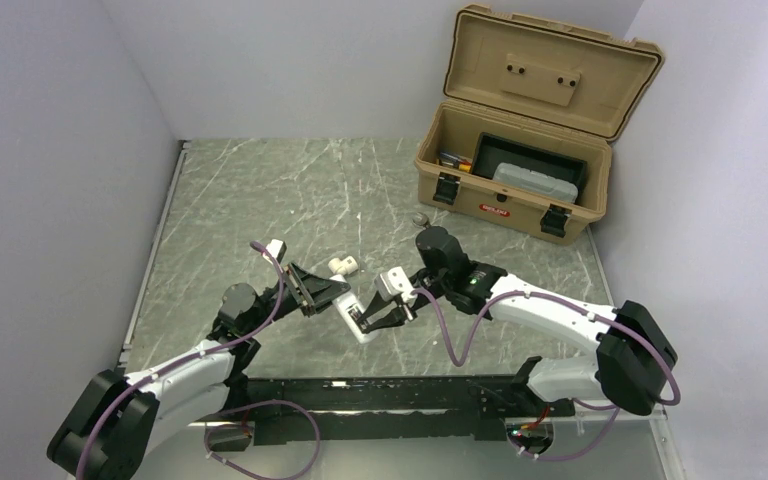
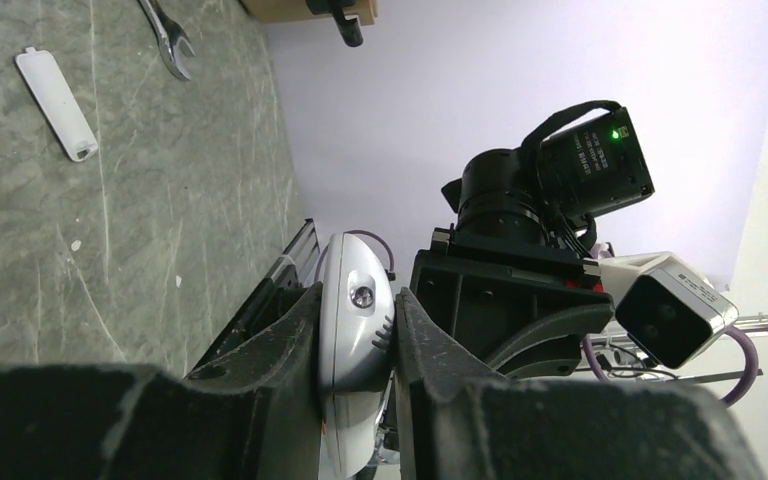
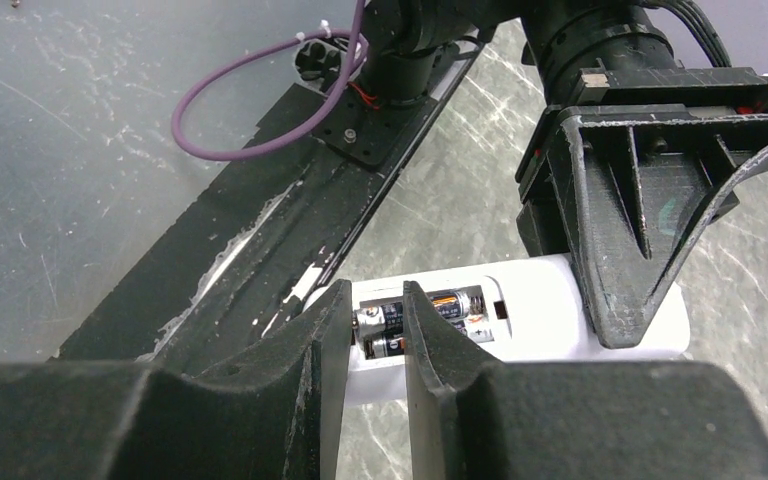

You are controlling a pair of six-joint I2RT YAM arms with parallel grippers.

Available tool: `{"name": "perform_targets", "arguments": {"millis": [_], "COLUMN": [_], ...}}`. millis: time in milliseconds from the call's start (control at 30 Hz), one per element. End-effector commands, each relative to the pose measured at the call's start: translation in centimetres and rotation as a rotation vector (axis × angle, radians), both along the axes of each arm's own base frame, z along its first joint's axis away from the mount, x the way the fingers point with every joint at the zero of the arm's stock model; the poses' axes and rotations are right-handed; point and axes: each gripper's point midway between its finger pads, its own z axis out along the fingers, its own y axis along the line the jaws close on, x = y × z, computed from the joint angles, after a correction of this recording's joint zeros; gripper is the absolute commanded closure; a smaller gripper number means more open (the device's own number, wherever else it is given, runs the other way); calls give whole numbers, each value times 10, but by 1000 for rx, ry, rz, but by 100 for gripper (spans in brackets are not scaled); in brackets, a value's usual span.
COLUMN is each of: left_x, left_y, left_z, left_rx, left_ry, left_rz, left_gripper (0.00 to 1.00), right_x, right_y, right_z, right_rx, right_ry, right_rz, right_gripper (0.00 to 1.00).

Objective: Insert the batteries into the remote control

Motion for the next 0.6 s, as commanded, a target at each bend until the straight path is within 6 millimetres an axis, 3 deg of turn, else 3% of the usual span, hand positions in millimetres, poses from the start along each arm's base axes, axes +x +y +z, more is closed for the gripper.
{"name": "perform_targets", "arguments": {"millis": [0, 567], "left_x": [-5, -8], "left_y": [-1, -3], "left_z": [29, 33], "left_rx": [-67, -86], "left_ry": [-81, -87], "left_rz": [-26, -39], "left_gripper": [100, 100], "right_x": [1, 8], "right_y": [4, 8], "right_z": [9, -1], "right_rx": [32, 22], "right_ry": [-7, -3], "right_rz": [37, 39], "right_gripper": [73, 77]}}
